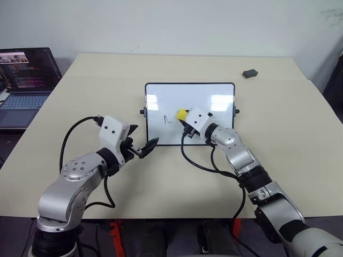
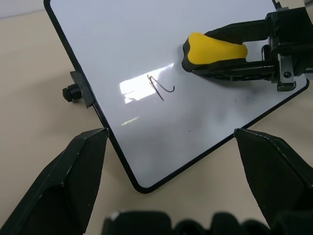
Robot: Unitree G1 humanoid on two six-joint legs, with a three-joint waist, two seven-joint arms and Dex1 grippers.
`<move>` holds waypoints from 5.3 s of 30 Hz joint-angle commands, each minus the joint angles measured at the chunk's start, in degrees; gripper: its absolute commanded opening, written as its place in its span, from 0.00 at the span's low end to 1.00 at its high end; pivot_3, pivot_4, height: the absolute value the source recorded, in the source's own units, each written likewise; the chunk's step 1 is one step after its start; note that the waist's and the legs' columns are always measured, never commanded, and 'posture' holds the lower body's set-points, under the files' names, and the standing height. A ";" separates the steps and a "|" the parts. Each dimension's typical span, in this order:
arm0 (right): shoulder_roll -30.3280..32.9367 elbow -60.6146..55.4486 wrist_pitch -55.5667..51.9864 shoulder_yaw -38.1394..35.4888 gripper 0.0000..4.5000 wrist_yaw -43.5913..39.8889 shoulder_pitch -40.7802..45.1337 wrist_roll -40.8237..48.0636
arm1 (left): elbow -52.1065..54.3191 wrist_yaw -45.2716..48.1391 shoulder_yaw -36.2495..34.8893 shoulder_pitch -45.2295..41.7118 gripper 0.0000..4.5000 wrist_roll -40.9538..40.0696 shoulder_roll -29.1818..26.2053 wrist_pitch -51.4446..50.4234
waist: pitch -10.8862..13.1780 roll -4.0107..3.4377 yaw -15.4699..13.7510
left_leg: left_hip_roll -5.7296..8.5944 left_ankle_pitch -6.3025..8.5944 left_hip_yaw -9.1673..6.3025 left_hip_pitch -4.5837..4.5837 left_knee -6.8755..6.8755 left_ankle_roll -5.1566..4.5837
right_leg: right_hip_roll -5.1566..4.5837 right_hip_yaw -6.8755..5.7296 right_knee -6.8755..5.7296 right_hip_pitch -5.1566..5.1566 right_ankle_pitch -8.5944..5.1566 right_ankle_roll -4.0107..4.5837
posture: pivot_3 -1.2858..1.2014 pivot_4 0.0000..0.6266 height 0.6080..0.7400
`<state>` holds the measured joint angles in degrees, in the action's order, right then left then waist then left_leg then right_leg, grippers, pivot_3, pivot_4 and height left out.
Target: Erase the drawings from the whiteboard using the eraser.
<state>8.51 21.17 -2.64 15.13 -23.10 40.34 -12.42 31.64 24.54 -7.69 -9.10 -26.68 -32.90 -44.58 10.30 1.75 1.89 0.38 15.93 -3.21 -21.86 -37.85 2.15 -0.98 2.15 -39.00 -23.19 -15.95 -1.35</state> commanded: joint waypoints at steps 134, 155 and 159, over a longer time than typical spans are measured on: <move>-1.04 18.64 21.69 -2.49 0.29 6.35 12.89 -0.97 | -3.47 4.95 -1.80 -0.22 1.00 0.08 -2.61 3.27 | 0.08 -0.12 1.08 | -0.02 0.03 0.08 0.86 0.69 0.08 | -0.02 0.07 0.41 0.78 -0.09 -0.01 | 0.52 0.24 1.00; -4.30 20.59 12.53 -0.65 0.29 -2.71 11.46 0.57 | -3.16 3.63 -2.05 0.36 1.00 0.50 -1.75 3.51 | 0.07 -0.10 1.33 | -0.01 -0.19 0.02 1.18 0.78 0.07 | -0.01 0.01 0.11 0.90 -0.17 0.16 | 0.52 0.24 1.00; -4.10 14.68 16.56 -3.51 0.29 -1.03 10.92 3.75 | -3.46 2.93 -2.08 0.47 1.00 0.75 -1.15 3.87 | 0.07 -0.11 1.28 | 0.01 -0.19 0.00 1.04 0.81 0.08 | -0.02 0.00 0.12 0.79 -0.16 0.15 | 0.52 0.24 1.00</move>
<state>4.31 40.86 11.22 13.90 -25.12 50.82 -11.00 26.58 27.92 -9.16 -8.58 -26.24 -34.21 -41.97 10.37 1.64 3.16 0.39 15.76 -3.21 -20.89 -37.03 2.25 -1.01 2.14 -38.86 -22.46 -16.11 -1.20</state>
